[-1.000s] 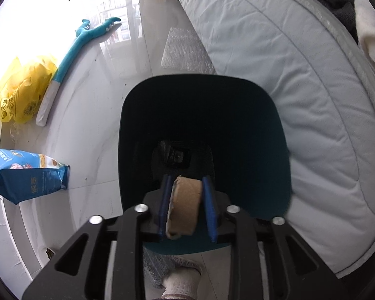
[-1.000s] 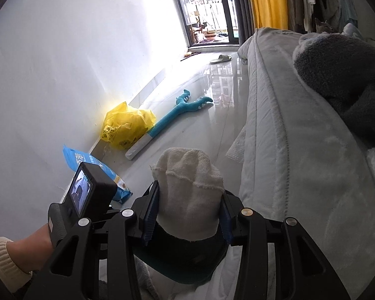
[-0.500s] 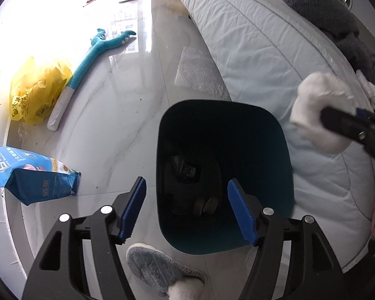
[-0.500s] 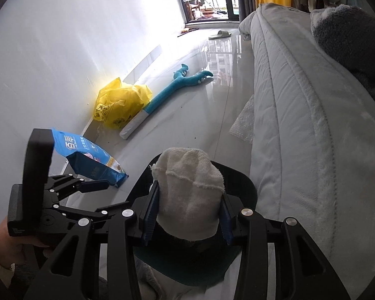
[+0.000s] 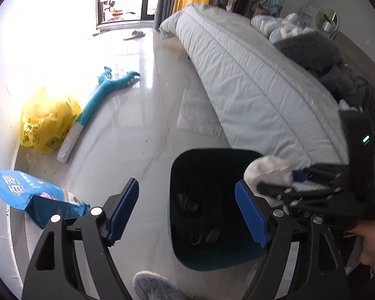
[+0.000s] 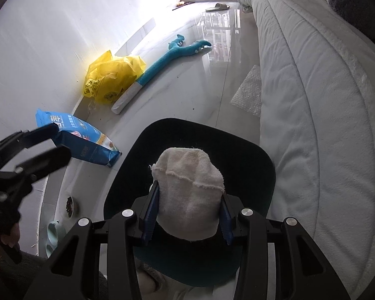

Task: Collect trash
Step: 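Open the left tool to drop the tape core while the right tool drops the tissue ball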

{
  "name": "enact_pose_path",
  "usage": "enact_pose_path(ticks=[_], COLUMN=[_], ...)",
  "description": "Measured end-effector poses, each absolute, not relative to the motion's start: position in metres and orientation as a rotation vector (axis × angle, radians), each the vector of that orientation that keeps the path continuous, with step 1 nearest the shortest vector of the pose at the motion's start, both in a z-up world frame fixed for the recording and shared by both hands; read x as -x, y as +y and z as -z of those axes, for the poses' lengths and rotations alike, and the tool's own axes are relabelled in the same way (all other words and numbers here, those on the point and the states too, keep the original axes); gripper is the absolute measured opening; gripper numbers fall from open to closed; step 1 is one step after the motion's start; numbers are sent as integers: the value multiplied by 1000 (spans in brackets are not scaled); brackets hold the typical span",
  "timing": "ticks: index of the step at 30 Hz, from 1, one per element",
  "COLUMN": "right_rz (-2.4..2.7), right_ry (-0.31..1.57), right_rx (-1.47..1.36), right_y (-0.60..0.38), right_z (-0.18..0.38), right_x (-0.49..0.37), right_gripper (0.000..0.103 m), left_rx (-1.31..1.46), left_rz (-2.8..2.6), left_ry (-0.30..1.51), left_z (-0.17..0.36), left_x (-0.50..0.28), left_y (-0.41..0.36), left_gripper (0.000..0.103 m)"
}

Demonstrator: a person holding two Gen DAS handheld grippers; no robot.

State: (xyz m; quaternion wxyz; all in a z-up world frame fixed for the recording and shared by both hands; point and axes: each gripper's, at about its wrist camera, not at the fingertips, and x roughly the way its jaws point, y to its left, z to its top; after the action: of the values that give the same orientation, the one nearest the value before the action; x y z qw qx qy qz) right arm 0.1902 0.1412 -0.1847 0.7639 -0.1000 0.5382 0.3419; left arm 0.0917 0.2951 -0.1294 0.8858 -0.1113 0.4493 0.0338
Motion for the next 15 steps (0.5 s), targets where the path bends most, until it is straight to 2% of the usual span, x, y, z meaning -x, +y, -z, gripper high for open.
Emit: enact_pose_path(ticks=[7, 15], right_rz=[-724, -729], right_ry=[1206, 1245], right_rx=[254, 284], right_y=[144, 147], right_z=[200, 213], right_x=[-188, -184], right_gripper=[44, 46], left_rx=[274, 295], left_rz=[-58, -83], left_ry=[795, 728], left_z=[95, 76], left_x=[-87, -85], left_y=[299, 303], left_gripper=[83, 83])
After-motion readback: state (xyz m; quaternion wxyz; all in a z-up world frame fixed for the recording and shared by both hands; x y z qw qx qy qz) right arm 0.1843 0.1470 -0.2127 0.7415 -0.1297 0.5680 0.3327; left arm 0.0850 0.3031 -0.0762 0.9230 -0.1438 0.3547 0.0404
